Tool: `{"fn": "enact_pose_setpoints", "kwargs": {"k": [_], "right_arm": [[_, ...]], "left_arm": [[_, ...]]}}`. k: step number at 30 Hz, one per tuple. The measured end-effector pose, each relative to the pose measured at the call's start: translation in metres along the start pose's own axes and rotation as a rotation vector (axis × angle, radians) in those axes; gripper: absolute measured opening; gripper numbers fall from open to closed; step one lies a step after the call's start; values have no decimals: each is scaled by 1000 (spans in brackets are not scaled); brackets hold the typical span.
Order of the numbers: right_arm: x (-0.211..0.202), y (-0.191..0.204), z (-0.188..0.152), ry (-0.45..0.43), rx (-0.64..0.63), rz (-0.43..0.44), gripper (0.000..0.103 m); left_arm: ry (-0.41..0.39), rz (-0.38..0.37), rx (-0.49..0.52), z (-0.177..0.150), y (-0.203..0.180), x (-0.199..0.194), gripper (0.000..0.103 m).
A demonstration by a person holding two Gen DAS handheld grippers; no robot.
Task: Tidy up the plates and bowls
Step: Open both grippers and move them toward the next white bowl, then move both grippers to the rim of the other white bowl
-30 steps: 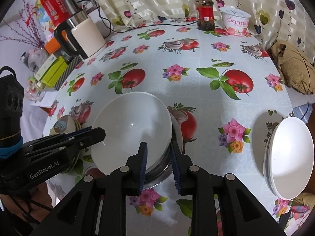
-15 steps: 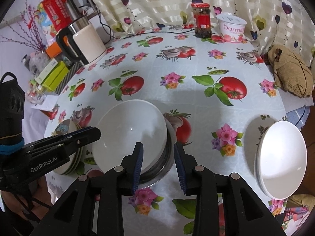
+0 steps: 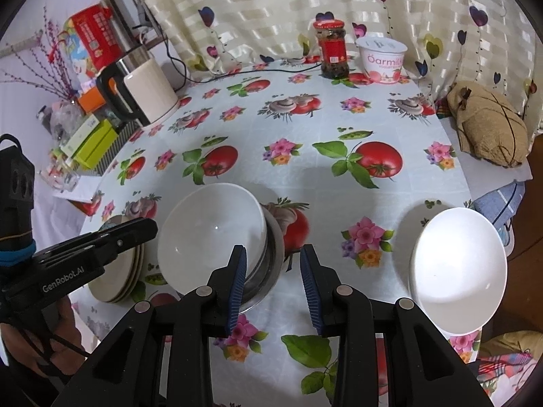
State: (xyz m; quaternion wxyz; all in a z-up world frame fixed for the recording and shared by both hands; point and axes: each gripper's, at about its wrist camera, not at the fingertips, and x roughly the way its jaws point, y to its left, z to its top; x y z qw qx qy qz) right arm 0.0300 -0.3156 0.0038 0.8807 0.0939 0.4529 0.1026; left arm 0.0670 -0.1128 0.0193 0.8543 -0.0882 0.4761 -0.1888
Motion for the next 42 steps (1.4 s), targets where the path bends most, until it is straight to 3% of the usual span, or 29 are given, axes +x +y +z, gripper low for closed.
{"fn": "enact_pose_setpoints", "kwargs": {"k": [17,42], "right_arm": [[-25,-17,0,-57,26,-19,35],[-57,-84,-4,-118,143,-98,39]], "left_arm": [[-6,-31,55,4,-28,-2,17],[45,-106,184,18,-96,28,17]]}}
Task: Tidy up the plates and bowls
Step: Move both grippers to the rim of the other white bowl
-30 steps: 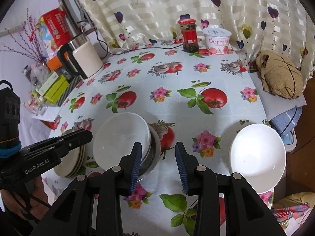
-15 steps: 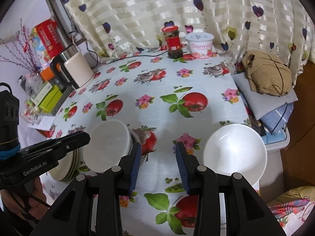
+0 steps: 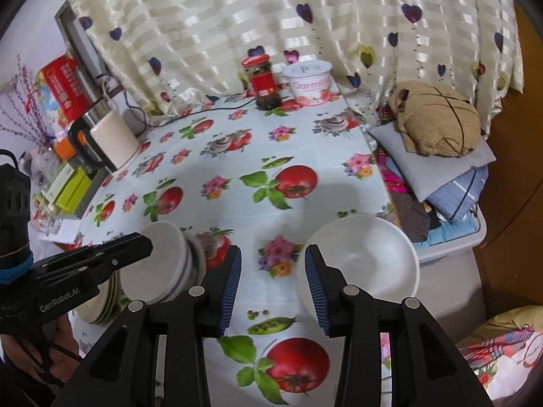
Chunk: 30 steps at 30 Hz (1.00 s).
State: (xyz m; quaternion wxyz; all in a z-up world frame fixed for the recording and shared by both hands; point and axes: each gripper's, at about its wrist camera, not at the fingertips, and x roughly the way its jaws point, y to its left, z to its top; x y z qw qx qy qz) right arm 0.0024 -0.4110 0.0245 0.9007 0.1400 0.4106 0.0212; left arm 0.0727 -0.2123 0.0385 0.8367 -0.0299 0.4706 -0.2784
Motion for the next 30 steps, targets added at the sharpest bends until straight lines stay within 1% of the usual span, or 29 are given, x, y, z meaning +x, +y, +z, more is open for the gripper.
{"fn": "enact_pose_setpoints", "kwargs": {"k": [7,15,20,22,25,30], "right_arm": [[-6,-26,-1,-18,47,-31,39],[-10,-51,-4,-26,93,-60,39],[-10,-63,-7,-26,119,-82,39],[-9,-67,-8,-23,128,-90,39],[-6,-74,-11,-19,144,-100,39],[-1,-84,-17,-7,167,-112,39]], "left_arm": [[21,-21,30,5,-20,15,17],[54,-66,47,7,-38,34,17],[64,-92,53,8,-48,43,21],[76,-103,49,8,-50,49,27],[101,-129,39,6,-53,58,28],[129,-138,39,1,-58,70,28]]}}
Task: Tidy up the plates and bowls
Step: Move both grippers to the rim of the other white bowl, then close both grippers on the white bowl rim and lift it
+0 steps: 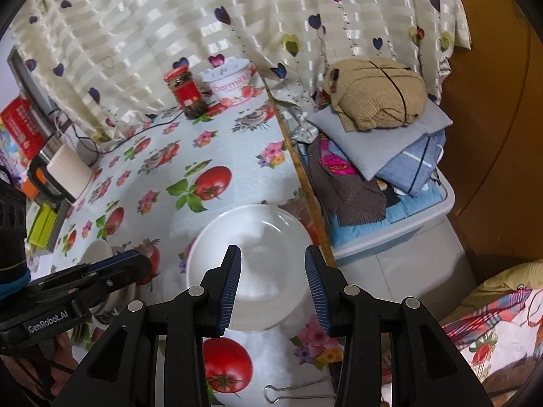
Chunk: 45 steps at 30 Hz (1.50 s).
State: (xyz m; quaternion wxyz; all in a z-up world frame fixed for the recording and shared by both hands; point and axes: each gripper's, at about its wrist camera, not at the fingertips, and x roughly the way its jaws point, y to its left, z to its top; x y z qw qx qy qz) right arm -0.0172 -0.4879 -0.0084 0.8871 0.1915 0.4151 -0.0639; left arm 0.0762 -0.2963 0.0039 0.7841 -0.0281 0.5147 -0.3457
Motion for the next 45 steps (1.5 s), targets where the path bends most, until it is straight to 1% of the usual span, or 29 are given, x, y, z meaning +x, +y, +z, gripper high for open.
{"fn": "enact_pose_setpoints", "kwargs": {"k": [10,14,21,23,25,26,33,40,45], "right_arm": [[11,-9,-5,23,12,-9,38],[16,-12,-7,34,18,-3,30],[23,-17,-10,46,26,3,24],[24,-18,-11,49,27,4,22],[25,-19,-11,53,29,8,22],[26,-19,-12,56,31,10,22],[28,-20,-14,61,29,7,19],[28,-19,-14,61,30,9,19],[25,-17,-13,54,19,9,19]], "left_arm": [[24,10,-10,-3,-1,19,28],[33,12,0,-3,-3,24,28],[50,14,21,-4,-10,35,28],[59,10,25,-4,-11,39,26],[65,14,29,-4,-12,41,21],[68,21,32,-5,-12,43,20],[62,31,38,-4,-12,43,19],[64,31,34,-5,-10,42,19],[51,27,31,-4,-8,34,19]]}}
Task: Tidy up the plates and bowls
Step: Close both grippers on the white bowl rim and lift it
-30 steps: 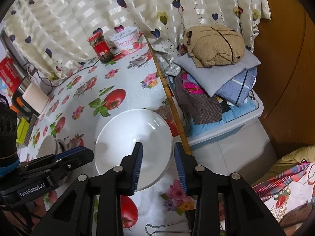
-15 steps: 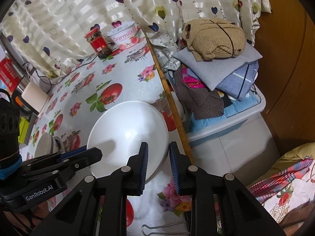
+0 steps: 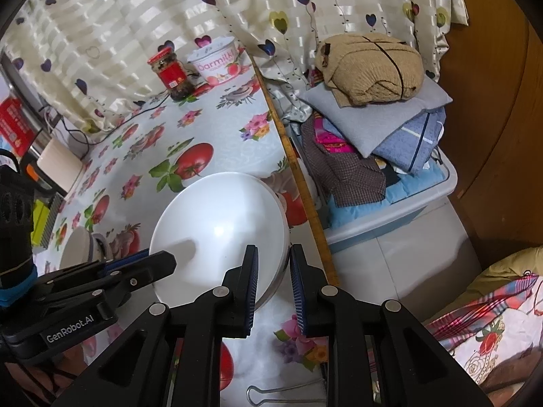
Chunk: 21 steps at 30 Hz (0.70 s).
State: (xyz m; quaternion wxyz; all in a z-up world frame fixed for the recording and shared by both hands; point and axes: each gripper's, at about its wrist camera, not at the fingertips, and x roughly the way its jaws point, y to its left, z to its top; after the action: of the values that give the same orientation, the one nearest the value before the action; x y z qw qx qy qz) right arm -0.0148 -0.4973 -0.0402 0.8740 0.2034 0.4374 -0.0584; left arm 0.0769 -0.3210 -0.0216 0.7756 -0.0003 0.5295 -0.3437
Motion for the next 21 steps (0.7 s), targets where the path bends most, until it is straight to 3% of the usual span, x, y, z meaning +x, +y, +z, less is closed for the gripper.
{"fn": "enact_pose_setpoints", "kwargs": {"k": [21], "right_arm": [[-16,31,2,-17,-51,27,19]], "left_arm": [[-38,16,-26,-6,14,-29,19]]}}
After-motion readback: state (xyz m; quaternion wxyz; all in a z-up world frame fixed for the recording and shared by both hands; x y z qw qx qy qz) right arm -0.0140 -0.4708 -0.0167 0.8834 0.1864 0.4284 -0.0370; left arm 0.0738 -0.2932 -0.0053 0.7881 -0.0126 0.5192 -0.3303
